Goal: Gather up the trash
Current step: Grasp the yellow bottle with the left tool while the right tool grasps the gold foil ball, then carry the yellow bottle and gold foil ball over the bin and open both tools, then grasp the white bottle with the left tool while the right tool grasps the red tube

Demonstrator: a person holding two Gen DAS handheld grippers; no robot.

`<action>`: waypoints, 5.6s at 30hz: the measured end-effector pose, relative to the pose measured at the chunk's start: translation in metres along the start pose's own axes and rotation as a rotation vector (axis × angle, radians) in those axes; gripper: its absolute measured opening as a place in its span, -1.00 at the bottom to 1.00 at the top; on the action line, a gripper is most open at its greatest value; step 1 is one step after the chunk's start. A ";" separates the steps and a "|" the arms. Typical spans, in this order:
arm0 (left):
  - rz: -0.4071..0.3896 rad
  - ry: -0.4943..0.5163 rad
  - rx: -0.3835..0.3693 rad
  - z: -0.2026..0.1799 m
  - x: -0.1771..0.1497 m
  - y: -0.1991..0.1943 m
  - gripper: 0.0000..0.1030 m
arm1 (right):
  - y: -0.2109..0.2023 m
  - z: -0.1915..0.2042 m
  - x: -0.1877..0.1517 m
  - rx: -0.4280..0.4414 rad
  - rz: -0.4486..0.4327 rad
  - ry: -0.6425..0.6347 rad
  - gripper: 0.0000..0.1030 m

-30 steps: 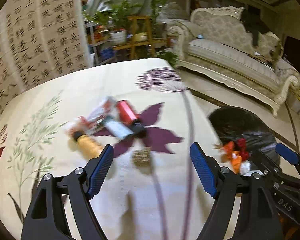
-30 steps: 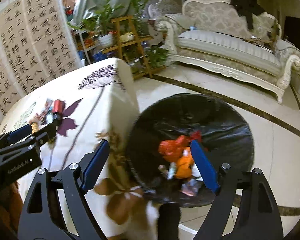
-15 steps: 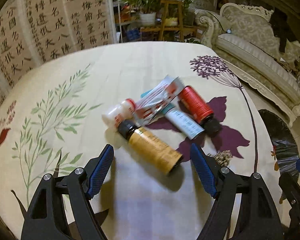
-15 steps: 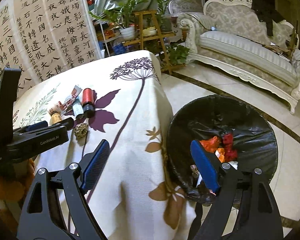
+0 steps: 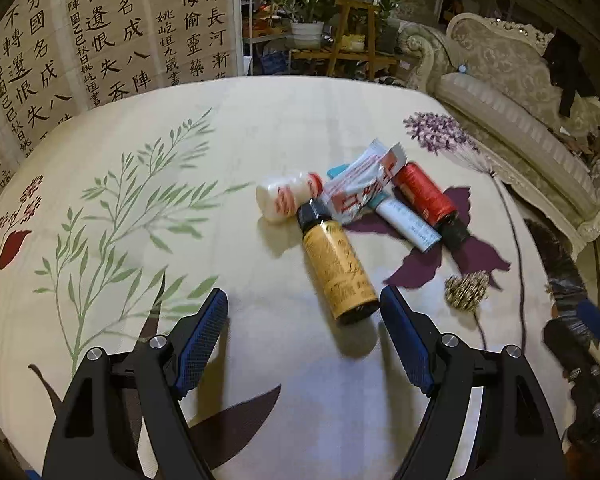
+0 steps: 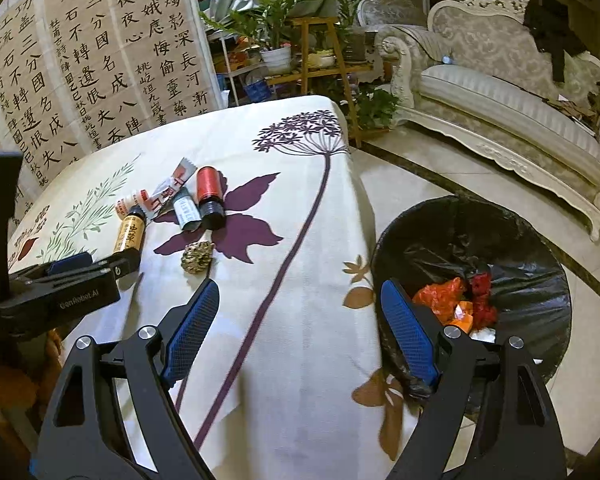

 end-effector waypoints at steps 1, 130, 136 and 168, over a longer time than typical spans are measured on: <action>-0.009 0.004 0.001 -0.002 0.004 0.000 0.48 | 0.001 0.002 0.000 0.002 0.002 -0.001 0.57; -0.121 0.321 -0.136 -0.194 0.008 -0.022 0.42 | -0.027 -0.178 -0.002 -0.159 -0.088 0.311 0.12; -0.131 0.256 -0.087 -0.148 0.013 -0.027 0.42 | -0.018 -0.140 0.009 -0.111 -0.075 0.251 0.14; -0.074 0.097 0.055 0.024 0.061 0.018 0.35 | 0.043 0.024 0.074 0.039 0.010 -0.001 0.14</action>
Point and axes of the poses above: each gripper's, at about its wrist camera, not at the fingertips, and y roughly the way its jaws point, z to its left, x to its top, the point moved 9 cm from there along y, roughly the way its jaws point, and after that the axes turned 9 degrees about z, right-handed, at the moved point
